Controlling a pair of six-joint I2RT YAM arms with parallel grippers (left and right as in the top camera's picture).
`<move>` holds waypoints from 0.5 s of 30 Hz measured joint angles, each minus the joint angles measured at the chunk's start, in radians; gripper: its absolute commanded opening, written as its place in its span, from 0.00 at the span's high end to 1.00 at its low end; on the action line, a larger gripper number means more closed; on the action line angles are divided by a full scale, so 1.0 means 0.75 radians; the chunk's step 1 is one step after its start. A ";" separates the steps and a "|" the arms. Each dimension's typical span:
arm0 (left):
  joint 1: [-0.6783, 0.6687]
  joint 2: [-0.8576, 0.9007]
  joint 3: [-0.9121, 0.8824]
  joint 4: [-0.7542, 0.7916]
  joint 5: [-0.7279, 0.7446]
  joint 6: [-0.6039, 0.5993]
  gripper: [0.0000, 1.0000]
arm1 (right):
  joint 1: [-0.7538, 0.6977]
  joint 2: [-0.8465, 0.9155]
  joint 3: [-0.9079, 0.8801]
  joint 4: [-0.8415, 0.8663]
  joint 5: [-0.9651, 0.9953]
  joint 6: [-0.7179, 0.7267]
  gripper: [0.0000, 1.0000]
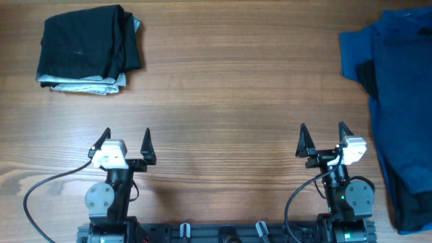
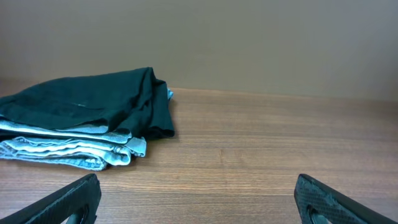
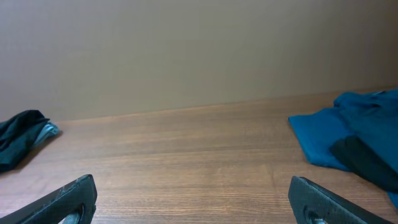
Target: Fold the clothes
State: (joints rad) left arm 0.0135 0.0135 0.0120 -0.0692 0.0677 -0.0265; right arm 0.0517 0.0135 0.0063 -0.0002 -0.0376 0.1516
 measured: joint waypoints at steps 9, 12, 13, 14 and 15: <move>0.000 0.000 0.001 0.002 0.009 0.000 0.00 | 0.000 0.000 0.000 0.000 0.000 0.000 0.00; 0.000 0.000 0.000 0.002 0.009 0.000 0.00 | 0.000 0.000 0.000 0.000 0.000 0.000 0.00; 0.000 0.000 0.000 0.002 0.009 0.000 0.00 | 0.001 0.000 0.000 0.000 0.000 0.000 0.00; 0.000 0.000 0.000 0.002 0.009 0.000 0.00 | 0.001 0.000 0.000 0.000 0.000 0.000 0.00; 0.000 0.000 0.001 0.002 0.009 0.000 0.00 | 0.001 0.000 0.000 0.000 0.000 0.000 0.00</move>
State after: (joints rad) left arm 0.0135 0.0135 0.0124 -0.0677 0.0742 -0.0265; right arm 0.0521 0.0135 0.0063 -0.0002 -0.0376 0.1516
